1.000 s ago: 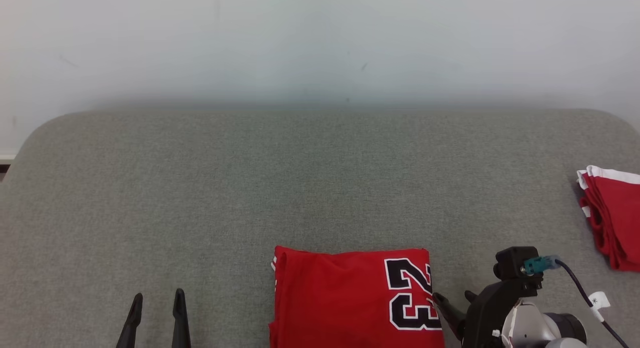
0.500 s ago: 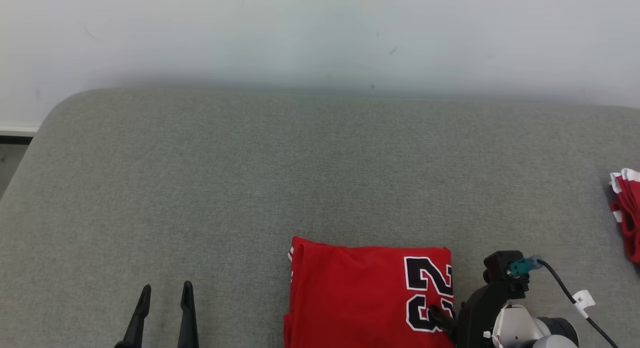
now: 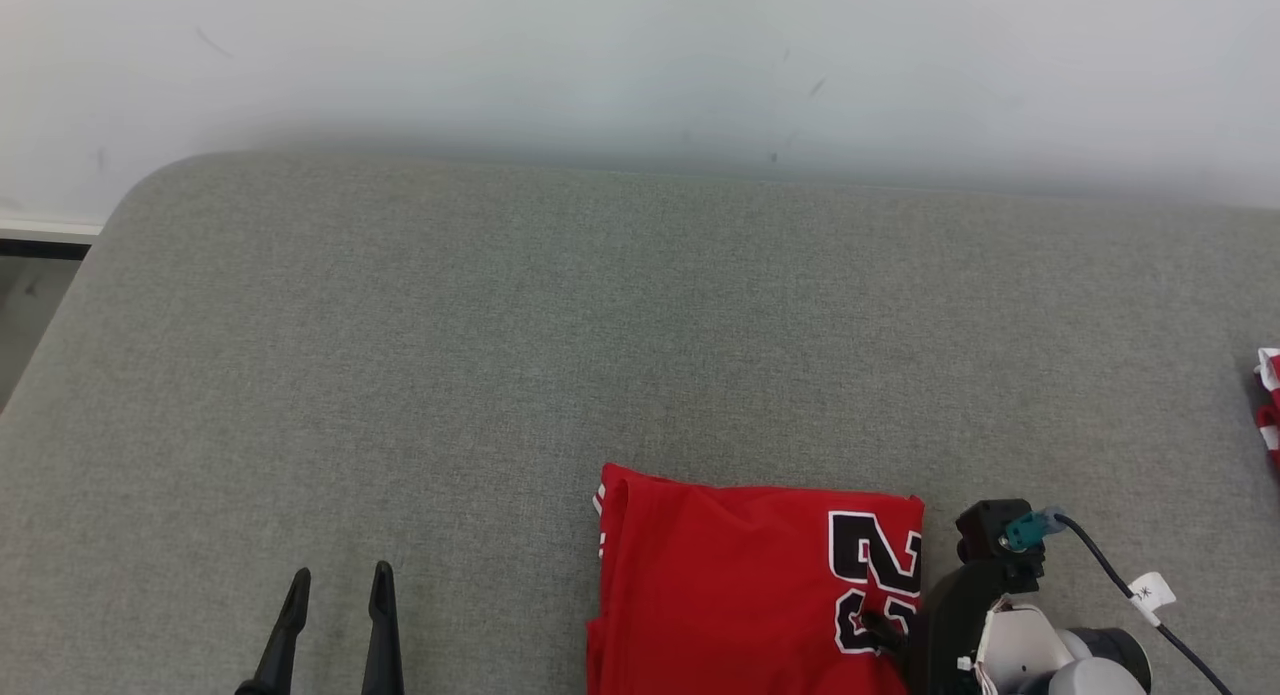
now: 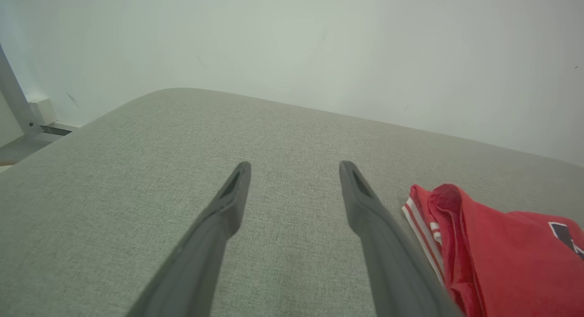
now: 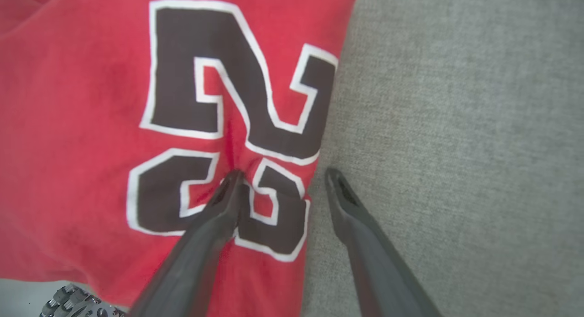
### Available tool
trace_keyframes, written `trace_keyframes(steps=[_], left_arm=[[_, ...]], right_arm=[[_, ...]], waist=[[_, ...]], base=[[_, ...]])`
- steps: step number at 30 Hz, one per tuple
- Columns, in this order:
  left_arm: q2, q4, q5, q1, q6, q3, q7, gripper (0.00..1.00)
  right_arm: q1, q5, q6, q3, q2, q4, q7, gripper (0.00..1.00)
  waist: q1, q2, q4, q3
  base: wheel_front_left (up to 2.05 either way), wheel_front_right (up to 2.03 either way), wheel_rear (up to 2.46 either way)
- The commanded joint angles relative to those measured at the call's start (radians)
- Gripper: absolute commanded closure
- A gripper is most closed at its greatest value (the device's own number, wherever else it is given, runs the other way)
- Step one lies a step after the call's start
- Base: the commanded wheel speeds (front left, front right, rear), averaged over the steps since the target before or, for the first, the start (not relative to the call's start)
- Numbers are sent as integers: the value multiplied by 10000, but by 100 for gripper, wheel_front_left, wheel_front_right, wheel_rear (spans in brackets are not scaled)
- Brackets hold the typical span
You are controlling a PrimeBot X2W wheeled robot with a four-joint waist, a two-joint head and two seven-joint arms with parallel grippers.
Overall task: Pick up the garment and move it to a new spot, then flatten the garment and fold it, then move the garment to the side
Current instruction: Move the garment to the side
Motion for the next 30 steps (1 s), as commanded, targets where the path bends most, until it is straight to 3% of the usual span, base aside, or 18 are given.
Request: trace_keyframes(steps=[1,2,3,13,24,30], left_arm=[[-9,33,-37,-134,-11,22,-36,0],[-8,43,-33,-156,-19,28,-36,0],[-8,41,-29,-173,-27,49,-36,0],[-10,-266,-43,-480,-107,138,-36,0],[-7,-641,-23,-1055,-207,-165,-36,0],[-7,-817,128,-1318,-204,-292,-36,0]], right_arm=[[12,-155,-22,96,36,389,-26,58],[-80,-238,-22,119,36,467,-91,87],[-195,-313,-22,110,36,488,-193,100],[-2014,-2340,-23,-534,-31,126,-416,100],[-3420,-3136,-23,-1789,-1643,-912,333,100],[-3620,-3224,-23,-2510,-2174,-1381,612,100]], waist=[[0,1,-22,17],[0,1,-36,24],[0,1,-65,37],[0,1,-695,365],[0,1,-1375,1188],[0,1,-1624,1583]], base=[[0,0,0],[0,0,0],[0,0,0],[0,0,0],[0,0,0],[0,0,0]])
